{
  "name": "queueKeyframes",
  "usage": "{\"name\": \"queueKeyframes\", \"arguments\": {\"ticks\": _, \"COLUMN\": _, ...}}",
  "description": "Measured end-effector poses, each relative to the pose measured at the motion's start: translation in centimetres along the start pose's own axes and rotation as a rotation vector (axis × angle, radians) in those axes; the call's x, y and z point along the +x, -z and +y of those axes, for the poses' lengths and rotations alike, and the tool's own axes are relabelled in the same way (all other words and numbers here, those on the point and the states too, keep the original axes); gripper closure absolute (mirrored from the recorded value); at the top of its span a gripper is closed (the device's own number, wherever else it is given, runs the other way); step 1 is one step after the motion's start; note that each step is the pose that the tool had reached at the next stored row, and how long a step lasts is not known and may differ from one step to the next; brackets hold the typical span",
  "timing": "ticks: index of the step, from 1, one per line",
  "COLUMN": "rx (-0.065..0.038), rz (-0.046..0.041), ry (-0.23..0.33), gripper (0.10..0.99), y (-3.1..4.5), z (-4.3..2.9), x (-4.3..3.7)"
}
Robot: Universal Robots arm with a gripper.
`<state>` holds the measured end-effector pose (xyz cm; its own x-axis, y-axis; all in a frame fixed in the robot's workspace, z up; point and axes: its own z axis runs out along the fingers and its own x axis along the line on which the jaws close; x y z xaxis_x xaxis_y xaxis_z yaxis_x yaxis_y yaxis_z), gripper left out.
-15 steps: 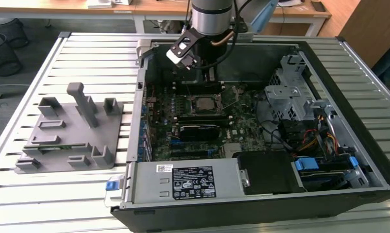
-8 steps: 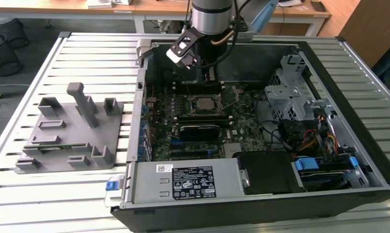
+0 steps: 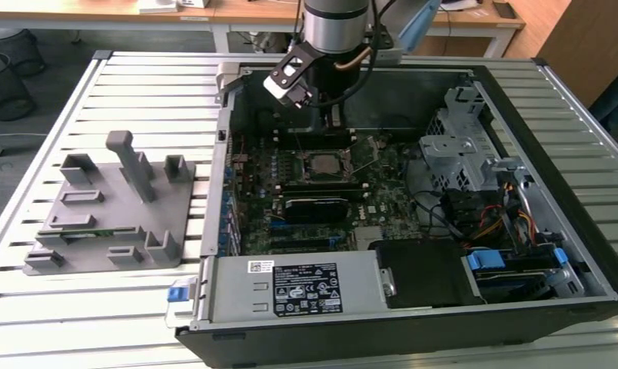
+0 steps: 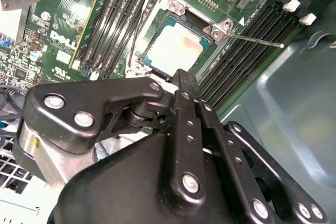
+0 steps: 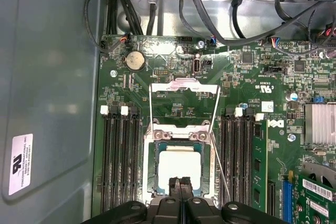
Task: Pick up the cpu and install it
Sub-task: 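Close the cpu cover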
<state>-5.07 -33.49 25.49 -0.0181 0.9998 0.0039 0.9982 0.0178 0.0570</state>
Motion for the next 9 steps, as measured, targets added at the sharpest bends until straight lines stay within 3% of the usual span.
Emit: {"name": "queueKeyframes", "arguments": {"ticks": 9, "rx": 0.0, "rz": 0.0001, "ry": 0.0, "gripper": 0.98, "y": 0.55, "z": 0.03, "x": 0.0}}
